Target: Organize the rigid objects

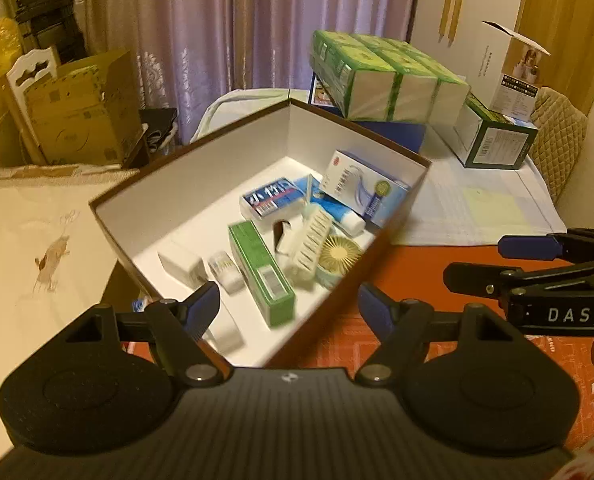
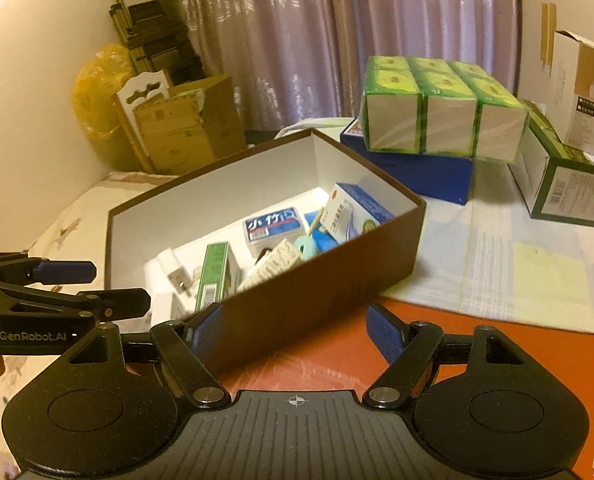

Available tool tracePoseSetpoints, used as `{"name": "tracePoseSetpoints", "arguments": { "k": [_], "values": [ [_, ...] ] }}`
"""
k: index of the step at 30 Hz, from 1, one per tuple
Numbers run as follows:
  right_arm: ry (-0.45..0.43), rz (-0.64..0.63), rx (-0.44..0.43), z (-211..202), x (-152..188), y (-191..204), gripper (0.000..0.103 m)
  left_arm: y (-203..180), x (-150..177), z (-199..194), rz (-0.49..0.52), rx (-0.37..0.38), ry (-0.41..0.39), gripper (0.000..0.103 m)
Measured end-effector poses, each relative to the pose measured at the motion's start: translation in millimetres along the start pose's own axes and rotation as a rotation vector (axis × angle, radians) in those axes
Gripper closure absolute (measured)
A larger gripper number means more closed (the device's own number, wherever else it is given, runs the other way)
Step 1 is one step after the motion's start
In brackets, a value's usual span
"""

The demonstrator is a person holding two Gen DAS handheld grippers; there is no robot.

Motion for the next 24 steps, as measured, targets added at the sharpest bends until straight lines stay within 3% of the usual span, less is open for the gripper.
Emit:
{"name": "tracePoseSetpoints", "arguments": {
  "k": [9,24],
  "values": [
    [0.014,-0.028,-0.043,-40.8,41.2,-21.2,0.028,-41.8,44.0,-24.7,-0.036,-0.055,0.011,0.031],
    [0.075,-0.040,-0.075,-100.8,120.4,-53.5,0.028,-103.1,116.2,-52.4,-0.056,-0.077,0.051,0.032]
  ]
}}
Point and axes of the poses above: each gripper's, at about its wrist camera, not at the fingertips, and z roughly the way its jaws point, y to its left, x to its underside, the point moved 6 cm from there along z, roughly the way its jaws point, and after that the axes turned 11 degrees about -z, right-handed, at the moved point
